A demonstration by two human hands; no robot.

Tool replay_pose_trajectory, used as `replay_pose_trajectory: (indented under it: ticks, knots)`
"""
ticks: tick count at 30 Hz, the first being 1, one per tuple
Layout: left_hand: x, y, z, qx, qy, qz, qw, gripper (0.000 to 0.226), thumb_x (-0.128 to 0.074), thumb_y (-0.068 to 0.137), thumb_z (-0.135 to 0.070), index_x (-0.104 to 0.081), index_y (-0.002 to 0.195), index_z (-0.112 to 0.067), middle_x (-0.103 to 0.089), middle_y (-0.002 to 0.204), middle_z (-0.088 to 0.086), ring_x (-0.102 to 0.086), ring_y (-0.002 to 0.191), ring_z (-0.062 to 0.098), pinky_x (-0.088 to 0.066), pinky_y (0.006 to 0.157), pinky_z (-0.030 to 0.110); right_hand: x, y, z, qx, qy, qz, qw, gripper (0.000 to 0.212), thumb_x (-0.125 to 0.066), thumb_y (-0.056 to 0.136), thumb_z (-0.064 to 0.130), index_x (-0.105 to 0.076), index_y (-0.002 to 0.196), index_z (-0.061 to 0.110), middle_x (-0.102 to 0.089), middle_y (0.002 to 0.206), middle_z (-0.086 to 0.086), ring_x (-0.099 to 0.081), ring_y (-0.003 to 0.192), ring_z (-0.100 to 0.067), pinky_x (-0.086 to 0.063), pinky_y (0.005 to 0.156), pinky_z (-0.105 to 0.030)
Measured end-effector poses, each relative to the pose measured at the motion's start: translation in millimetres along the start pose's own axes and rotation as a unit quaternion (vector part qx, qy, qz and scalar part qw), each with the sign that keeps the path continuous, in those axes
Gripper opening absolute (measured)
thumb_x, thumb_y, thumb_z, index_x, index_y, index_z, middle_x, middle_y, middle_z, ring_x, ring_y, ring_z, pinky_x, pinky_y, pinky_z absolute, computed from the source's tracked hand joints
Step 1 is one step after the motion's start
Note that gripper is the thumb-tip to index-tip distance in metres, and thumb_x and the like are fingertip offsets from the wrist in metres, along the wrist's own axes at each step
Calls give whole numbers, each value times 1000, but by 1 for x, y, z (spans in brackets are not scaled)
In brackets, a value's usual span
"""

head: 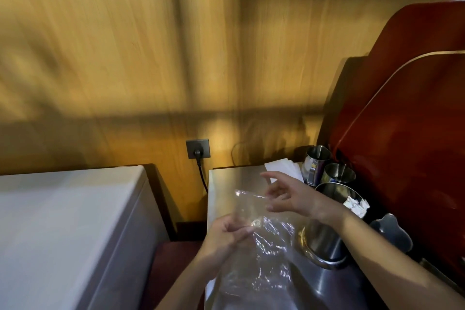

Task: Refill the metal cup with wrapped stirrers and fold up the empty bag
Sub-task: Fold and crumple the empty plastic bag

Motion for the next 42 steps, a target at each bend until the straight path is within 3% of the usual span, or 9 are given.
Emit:
replay_pose_trajectory:
  ticks: [4,9,12,17,21,26,31,35,42]
  knots:
    - [16,0,0,19,-94,-110,989,14,-65,82,0,-61,91,9,-65,81,18,-64,72,29,-57,67,41,-10,-5,-25,-50,85,-58,993,101,-79,54,43,-25,138,30,-49,125,-3,-54,110,-18,-48,78,-23]
    - [15,-1,2,38,-144,-122,981,10,-67,77,1,-66,85,6,-68,83,26,-66,67,32,-57,64,42,-47,-5,-43,-107,170,-65,977,99,-84,49,45,-28,131,36,-55,110,-2,-63,95,-15,-47,64,-24]
    - [17,0,7,47,-135,-146,979,6,-68,77,1,-65,82,1,-68,88,23,-63,84,38,-50,83,50,-55,-6,-49,-125,212,-68,967,92,-87,48,35,-40,126,26,-62,100,-5,-69,80,-14,-48,57,-21]
    - [23,4,22,64,-149,-119,980,33,-71,71,-3,-63,102,7,-65,104,34,-60,99,51,-44,92,65,-64,-9,-61,-141,234,-80,959,89,-82,46,34,-46,126,18,-58,120,-22,-62,94,-27,-46,64,-25]
    - [27,14,43,115,-89,-147,978,35,-75,71,-4,-60,102,-3,-69,100,23,-66,92,40,-51,86,56,-72,-8,-70,-148,224,-124,955,59,-79,65,14,-51,117,15,-64,97,-10,-63,79,-17,-45,54,-18]
    - [30,22,64,111,-25,-216,970,47,-66,70,16,-42,105,-5,-58,80,12,-57,67,24,-48,51,27,-78,1,-86,-179,202,-195,943,54,-71,76,8,-38,118,15,-60,96,-16,-57,70,-23,-43,54,-27]
    - [28,38,70,87,69,-191,975,23,-55,75,13,-54,74,-10,-56,67,6,-53,50,4,-43,47,21,-84,18,-98,-154,123,-207,958,36,-61,82,8,-43,105,27,-59,74,-6,-54,54,-16,-43,47,-28]
    - [32,58,72,69,131,-179,973,17,-53,86,1,-61,92,-12,-65,92,15,-63,84,29,-54,76,41,-82,39,-109,-162,84,-179,967,8,-55,86,14,-52,91,20,-61,77,-6,-55,59,-16,-46,57,-30]
    - [32,80,84,-2,326,-143,935,24,-59,84,-17,-61,106,-7,-58,114,10,-56,102,26,-45,90,33,-84,72,-132,-161,-95,-151,971,32,-59,83,23,-54,113,14,-55,117,-10,-53,106,-27,-43,93,-38]
Point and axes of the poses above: each hand's wrist, its own y-axis towards the middle knuckle, its own x-axis out of the back of the hand, z = x × y, the point moved 1 cm from there along y, towards the middle knuckle
